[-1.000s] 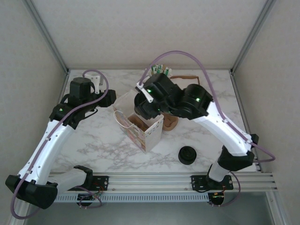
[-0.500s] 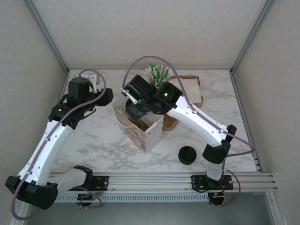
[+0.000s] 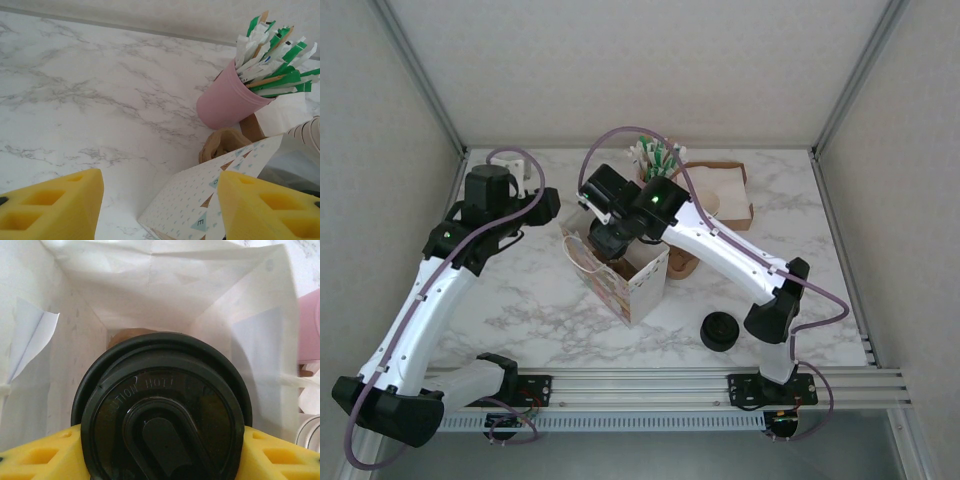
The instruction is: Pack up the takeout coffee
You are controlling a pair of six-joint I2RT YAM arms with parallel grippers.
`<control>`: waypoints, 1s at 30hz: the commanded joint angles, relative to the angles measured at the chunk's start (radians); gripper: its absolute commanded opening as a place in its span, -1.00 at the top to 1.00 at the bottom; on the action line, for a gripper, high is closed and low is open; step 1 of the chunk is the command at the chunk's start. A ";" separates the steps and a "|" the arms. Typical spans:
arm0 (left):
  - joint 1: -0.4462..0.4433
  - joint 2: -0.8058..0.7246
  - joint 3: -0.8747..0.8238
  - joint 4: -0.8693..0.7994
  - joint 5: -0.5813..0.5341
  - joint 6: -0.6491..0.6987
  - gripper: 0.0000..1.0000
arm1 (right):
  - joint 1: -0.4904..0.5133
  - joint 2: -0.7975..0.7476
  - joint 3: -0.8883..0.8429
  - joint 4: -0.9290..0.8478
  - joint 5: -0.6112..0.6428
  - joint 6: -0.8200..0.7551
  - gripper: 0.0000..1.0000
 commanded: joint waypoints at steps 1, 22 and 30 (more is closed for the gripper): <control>0.014 0.003 -0.009 -0.001 -0.027 -0.018 -0.24 | -0.008 0.029 -0.021 0.023 -0.023 -0.020 -0.25; 0.037 0.057 0.011 -0.032 -0.009 -0.041 -0.11 | -0.007 0.077 -0.125 0.074 -0.071 -0.006 -0.20; 0.039 0.061 0.013 -0.037 -0.011 -0.042 -0.07 | -0.008 0.104 -0.135 0.097 -0.071 -0.003 -0.19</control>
